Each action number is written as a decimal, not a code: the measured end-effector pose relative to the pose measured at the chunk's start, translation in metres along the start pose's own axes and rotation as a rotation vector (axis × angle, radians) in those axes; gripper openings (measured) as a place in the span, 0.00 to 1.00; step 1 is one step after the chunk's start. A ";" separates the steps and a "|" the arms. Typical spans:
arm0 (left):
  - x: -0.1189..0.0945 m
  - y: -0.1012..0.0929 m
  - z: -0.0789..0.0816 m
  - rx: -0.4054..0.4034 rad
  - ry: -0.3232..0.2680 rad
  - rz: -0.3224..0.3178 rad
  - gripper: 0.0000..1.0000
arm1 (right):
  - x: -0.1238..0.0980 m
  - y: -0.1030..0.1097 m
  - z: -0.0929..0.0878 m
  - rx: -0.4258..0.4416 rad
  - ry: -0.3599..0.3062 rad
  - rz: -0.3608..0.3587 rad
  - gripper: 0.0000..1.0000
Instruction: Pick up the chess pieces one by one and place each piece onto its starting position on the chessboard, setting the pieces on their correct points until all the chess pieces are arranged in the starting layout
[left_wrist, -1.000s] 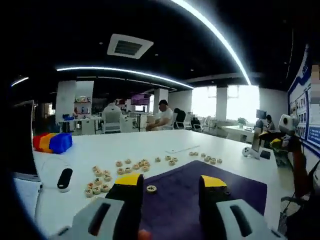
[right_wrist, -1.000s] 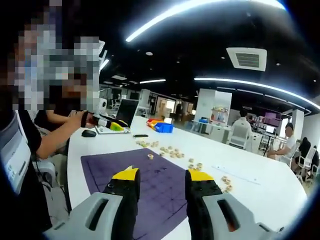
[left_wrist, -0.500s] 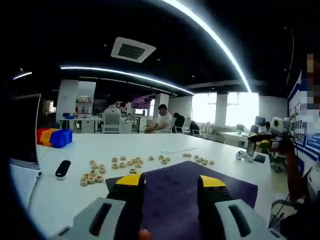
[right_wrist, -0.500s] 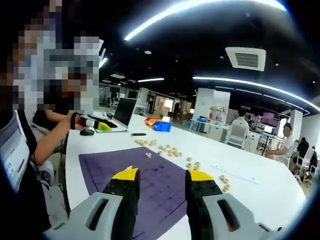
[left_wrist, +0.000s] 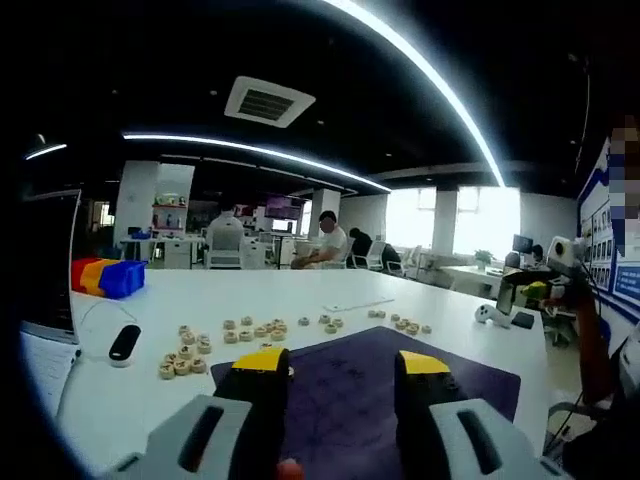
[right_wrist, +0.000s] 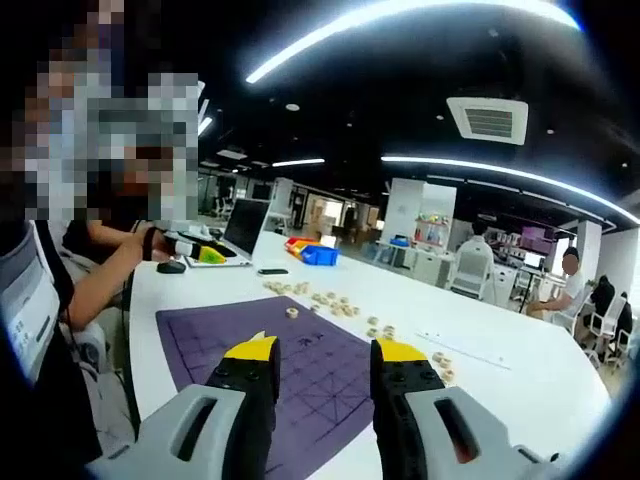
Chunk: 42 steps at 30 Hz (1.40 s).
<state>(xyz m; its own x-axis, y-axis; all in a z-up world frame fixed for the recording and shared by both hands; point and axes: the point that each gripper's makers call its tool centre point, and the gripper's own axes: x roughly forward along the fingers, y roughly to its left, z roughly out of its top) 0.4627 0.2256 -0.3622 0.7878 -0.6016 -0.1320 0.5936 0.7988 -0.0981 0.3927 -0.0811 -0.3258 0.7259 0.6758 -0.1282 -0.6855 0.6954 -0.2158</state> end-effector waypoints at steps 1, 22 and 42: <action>0.006 -0.002 0.003 0.007 0.006 -0.004 0.43 | 0.000 -0.001 0.000 -0.001 0.002 -0.002 0.37; 0.182 -0.089 -0.012 0.135 0.319 -0.289 0.42 | -0.021 -0.033 -0.005 0.015 0.022 -0.094 0.37; 0.330 -0.181 -0.101 0.247 0.495 -0.373 0.35 | -0.045 -0.072 -0.029 0.024 0.108 -0.223 0.36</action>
<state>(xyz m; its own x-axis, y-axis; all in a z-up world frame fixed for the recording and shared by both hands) 0.5985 -0.1169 -0.4871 0.3886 -0.7190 -0.5763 0.8785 0.4777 -0.0037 0.4106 -0.1685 -0.3330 0.8603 0.4757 -0.1831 -0.5079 0.8310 -0.2271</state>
